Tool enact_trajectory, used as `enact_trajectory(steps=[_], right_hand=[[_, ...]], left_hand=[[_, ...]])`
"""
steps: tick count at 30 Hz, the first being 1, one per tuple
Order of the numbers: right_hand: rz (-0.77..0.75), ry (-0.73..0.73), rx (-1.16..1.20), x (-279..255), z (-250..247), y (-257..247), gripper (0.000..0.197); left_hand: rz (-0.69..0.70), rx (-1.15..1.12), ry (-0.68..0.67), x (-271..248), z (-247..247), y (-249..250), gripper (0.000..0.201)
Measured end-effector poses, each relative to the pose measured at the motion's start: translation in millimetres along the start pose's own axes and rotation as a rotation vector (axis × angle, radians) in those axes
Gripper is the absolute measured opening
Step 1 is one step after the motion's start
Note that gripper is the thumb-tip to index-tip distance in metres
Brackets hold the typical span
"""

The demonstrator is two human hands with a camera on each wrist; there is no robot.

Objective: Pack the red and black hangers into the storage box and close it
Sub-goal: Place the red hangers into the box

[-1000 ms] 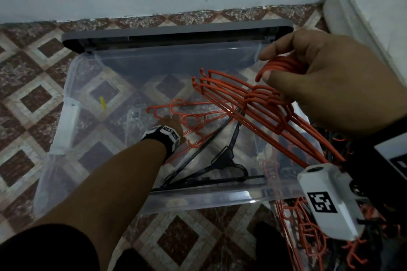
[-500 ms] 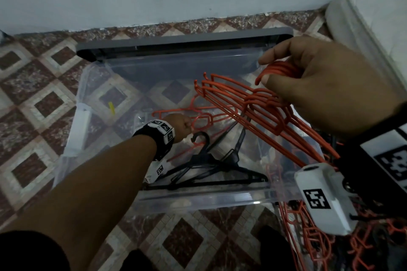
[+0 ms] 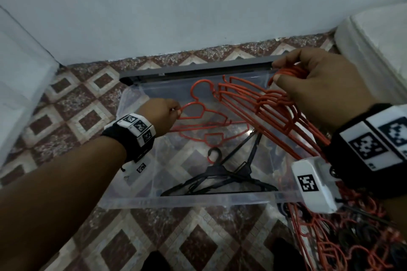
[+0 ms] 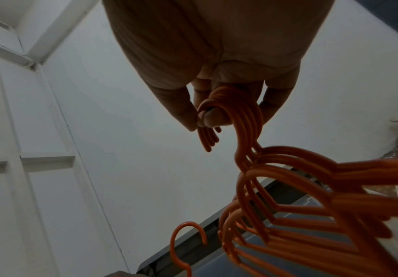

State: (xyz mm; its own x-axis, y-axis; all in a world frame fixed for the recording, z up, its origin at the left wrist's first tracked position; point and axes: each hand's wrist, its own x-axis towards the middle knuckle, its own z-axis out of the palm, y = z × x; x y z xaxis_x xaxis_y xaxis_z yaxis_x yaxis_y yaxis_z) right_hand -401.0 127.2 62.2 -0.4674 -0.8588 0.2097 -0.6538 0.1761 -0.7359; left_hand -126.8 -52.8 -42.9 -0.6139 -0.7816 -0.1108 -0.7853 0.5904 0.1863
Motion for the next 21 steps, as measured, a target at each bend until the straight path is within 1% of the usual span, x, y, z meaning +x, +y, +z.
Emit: enact_trajectory(steps=[5, 11, 14, 16, 21], right_hand=[[0.028, 0.032, 0.073, 2.2, 3.7, -0.2, 0.011], [0.075, -0.016, 0.19, -0.2, 6.4, -2.8, 0.011], [0.111, -0.065, 0.255, -1.9, 4.1, -3.7, 0.012], [0.119, -0.097, 0.257, -3.0, 2.5, -2.8, 0.015], [0.079, -0.195, 0.237, -6.8, 3.4, -2.2, 0.039]], left_hand=[[-0.028, -0.003, 0.047, -20.5, -29.0, 5.0, 0.022], [0.023, -0.103, 0.129, -41.6, -42.8, 34.8, 0.02], [0.072, -0.125, 0.09, -49.5, -44.6, 46.8, 0.02], [0.119, -0.113, 0.062, -52.2, -50.0, 50.5, 0.019], [0.204, -0.069, -0.012, -55.4, -69.3, 53.9, 0.019]])
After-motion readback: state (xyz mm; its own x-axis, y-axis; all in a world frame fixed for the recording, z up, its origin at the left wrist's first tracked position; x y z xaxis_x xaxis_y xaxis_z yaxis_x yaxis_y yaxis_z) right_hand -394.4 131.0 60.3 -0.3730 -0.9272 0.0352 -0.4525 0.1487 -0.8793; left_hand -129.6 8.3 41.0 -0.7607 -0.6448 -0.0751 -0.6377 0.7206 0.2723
